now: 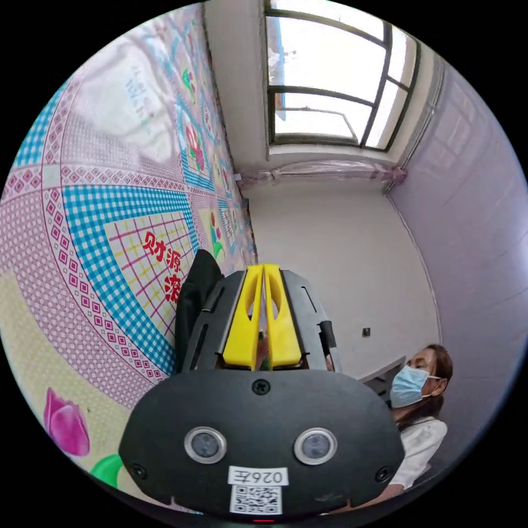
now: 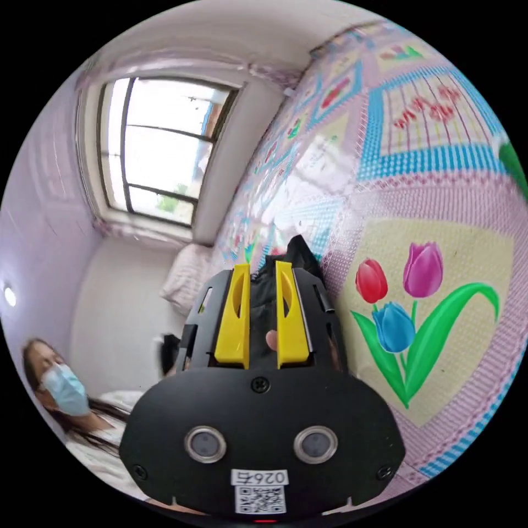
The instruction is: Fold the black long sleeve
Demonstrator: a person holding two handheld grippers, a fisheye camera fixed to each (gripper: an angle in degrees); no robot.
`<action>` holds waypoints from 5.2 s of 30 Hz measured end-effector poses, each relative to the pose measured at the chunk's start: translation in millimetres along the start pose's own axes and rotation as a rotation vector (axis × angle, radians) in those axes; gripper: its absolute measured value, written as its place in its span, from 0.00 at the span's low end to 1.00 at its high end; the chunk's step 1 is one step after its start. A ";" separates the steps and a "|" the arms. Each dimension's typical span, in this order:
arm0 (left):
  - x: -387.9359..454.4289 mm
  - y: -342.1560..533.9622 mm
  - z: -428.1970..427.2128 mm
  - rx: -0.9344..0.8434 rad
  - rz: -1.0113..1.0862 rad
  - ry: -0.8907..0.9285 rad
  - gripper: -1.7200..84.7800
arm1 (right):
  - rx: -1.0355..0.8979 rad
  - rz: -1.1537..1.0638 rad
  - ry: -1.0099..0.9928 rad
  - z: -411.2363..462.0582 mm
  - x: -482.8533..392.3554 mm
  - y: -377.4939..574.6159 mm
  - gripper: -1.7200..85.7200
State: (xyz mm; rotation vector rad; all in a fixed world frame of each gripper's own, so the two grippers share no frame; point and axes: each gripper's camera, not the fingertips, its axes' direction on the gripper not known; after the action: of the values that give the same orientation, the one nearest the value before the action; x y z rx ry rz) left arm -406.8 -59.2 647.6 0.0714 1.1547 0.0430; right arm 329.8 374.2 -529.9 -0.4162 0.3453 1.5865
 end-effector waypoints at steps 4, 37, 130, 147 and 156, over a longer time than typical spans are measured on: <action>16.7 19.9 71.4 -0.254 0.092 -0.112 0.01 | -0.116 -0.280 0.249 61.0 -61.2 49.0 0.03; 17.2 217.8 16.3 -0.196 0.065 -0.593 0.01 | -0.155 -0.579 0.326 152.5 -223.2 565.9 0.01; -34.4 356.4 166.7 -0.611 0.518 -0.907 0.01 | -0.223 -0.421 0.488 42.2 -58.2 142.6 0.01; -35.2 280.0 19.1 -0.473 0.338 -0.963 0.01 | -0.102 -0.200 0.372 52.1 -236.8 408.1 0.01; -32.1 283.8 -9.5 -0.587 0.292 -0.707 0.01 | -0.216 0.160 0.062 119.3 -249.3 515.8 0.05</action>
State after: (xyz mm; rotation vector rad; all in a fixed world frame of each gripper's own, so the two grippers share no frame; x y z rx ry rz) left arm -427.6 221.8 695.3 -0.2514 0.3851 0.5685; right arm -182.2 178.8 -324.7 -0.6177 0.2598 1.7775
